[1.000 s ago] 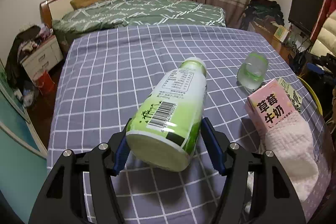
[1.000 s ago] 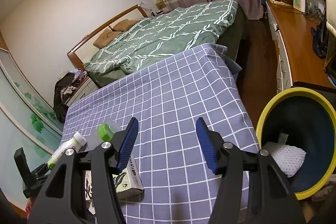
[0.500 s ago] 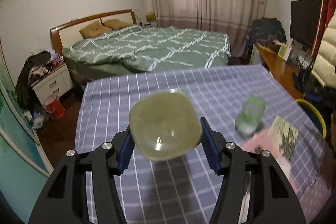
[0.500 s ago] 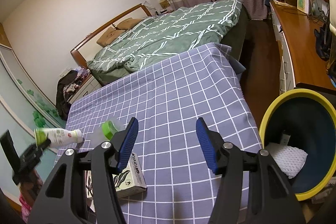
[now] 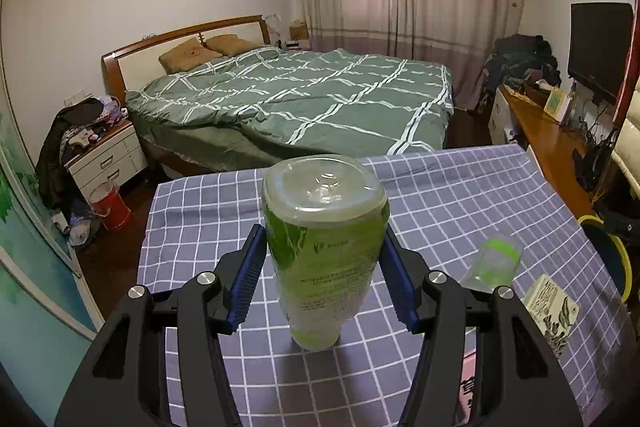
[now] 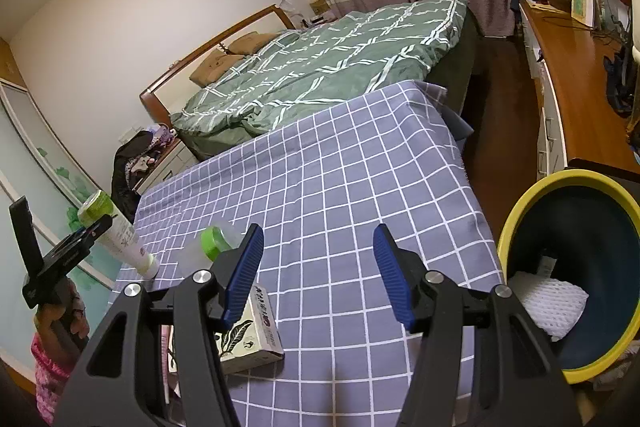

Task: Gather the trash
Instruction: 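Carry the green-labelled bottle with the left tool and drop it into the bin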

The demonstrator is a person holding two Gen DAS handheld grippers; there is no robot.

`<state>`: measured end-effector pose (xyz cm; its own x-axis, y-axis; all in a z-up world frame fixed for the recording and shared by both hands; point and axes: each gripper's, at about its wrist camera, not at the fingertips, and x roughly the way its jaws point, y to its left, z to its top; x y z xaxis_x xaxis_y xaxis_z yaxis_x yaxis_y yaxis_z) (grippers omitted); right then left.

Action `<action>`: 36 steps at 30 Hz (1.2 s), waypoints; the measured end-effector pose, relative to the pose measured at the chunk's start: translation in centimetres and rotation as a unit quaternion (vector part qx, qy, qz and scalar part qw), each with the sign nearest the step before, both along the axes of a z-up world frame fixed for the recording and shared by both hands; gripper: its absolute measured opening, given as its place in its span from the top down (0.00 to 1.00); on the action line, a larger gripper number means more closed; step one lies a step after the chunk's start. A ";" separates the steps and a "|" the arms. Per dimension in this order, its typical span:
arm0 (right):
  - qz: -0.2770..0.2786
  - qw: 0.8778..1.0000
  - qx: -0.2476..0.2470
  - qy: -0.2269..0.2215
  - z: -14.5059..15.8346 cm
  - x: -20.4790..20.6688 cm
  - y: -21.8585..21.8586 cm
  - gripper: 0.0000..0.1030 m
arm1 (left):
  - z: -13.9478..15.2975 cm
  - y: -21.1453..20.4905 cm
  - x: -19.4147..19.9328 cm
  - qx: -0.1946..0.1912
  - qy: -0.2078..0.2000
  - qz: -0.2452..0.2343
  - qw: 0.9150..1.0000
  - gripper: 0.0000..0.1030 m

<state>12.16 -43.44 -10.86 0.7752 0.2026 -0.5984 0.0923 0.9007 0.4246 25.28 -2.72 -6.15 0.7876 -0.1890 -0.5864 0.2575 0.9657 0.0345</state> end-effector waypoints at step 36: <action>-0.205 0.974 -0.093 0.001 0.5 -23.7 -15.5 0.47 | 7.6 -39.7 -12.3 -0.042 0.023 -0.331 0.942 0.45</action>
<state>-11.53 -58.90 -10.39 0.7667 -0.2360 -0.5970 0.4615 0.8491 0.2569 12.93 -42.42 1.50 0.4550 -0.6773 -0.5780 0.8037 0.5919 -0.0610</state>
